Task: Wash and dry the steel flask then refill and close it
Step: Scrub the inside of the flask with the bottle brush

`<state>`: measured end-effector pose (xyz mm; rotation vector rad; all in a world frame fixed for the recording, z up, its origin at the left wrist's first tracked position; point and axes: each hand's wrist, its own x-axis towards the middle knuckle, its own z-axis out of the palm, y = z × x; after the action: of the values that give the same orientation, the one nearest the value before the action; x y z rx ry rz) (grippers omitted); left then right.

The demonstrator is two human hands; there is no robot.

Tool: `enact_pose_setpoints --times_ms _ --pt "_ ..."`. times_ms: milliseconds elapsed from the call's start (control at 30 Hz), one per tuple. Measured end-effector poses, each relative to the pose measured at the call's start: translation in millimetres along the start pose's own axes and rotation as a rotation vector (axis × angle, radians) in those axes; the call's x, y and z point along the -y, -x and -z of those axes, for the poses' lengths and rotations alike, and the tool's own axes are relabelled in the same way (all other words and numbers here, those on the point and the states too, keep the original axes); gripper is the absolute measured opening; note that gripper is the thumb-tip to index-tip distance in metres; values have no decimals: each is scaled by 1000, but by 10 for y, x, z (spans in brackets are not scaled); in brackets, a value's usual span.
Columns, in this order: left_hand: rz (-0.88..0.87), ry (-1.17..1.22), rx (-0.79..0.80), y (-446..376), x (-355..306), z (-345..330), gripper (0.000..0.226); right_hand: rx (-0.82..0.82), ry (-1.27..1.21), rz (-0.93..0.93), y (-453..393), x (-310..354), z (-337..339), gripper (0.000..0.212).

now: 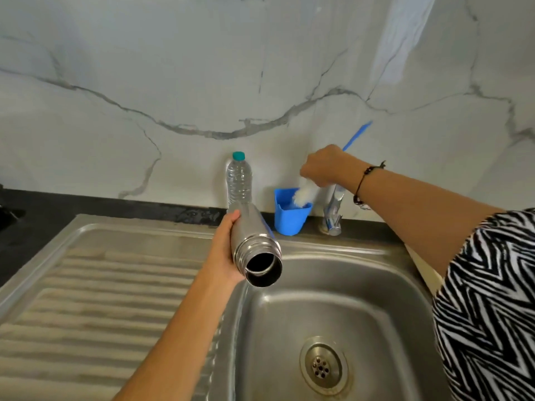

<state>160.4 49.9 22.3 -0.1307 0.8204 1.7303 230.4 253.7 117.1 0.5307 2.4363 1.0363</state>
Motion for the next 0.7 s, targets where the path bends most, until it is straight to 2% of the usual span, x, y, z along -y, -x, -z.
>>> enact_pose_setpoints --times_ms 167,367,700 --pt "-18 -4 -23 -44 17 -18 37 -97 52 -45 63 -192 247 17" --pt "26 -18 -35 -9 68 -16 52 -91 61 -109 226 -215 316 16" --pt "43 -22 -21 34 48 -39 40 -81 1 -257 572 -146 469 26"
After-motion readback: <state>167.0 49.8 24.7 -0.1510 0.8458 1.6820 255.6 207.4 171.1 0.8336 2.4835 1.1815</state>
